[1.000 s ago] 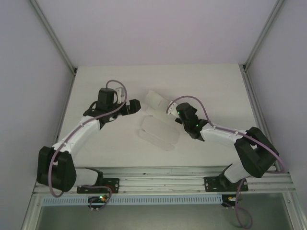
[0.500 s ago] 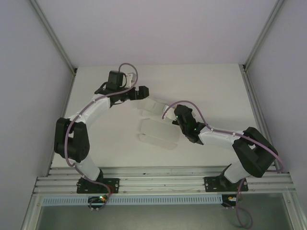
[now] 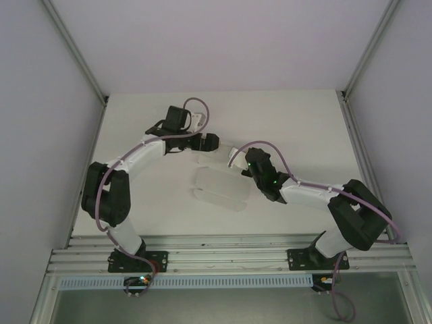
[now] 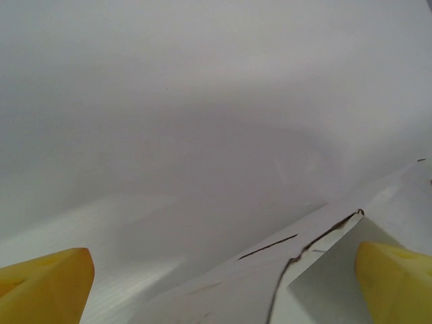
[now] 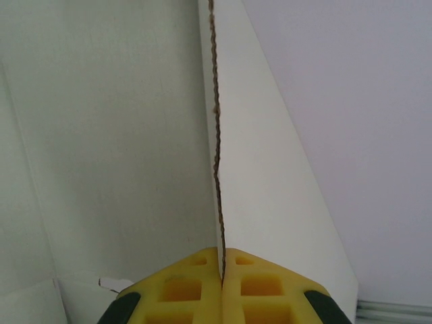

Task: Assemble paper box

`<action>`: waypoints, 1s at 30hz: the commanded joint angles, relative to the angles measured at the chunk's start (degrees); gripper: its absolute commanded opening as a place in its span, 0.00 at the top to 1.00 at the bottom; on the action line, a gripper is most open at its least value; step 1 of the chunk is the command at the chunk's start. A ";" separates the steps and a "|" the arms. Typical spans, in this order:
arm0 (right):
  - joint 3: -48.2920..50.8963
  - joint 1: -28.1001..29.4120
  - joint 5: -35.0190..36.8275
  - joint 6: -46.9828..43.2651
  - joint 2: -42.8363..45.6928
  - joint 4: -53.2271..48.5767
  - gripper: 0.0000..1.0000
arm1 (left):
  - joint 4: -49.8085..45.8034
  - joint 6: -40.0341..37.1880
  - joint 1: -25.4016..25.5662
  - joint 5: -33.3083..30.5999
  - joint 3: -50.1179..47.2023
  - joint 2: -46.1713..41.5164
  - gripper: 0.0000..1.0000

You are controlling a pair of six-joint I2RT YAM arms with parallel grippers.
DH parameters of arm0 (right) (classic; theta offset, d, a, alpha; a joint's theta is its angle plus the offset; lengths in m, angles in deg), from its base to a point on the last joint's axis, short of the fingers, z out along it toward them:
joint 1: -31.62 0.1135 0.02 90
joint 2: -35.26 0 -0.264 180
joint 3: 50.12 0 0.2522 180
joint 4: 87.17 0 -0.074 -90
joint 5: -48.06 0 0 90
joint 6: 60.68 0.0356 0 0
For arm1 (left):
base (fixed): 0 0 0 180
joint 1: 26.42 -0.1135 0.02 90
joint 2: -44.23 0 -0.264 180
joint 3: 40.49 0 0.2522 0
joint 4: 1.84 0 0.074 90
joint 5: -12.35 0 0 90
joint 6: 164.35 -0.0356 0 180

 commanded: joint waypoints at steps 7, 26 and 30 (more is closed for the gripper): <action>-4.53 0.99 -6.87 8.33 3.32 -7.58 1.00 | 8.84 8.21 9.50 -24.72 -1.04 0.98 0.00; -2.30 -2.75 -8.22 13.27 8.96 -11.22 1.00 | 20.91 10.89 -2.96 2.84 -19.68 -14.65 0.00; -2.25 -2.79 -9.65 13.91 9.56 -12.25 1.00 | 26.49 10.61 -7.66 12.18 -25.17 -17.25 0.00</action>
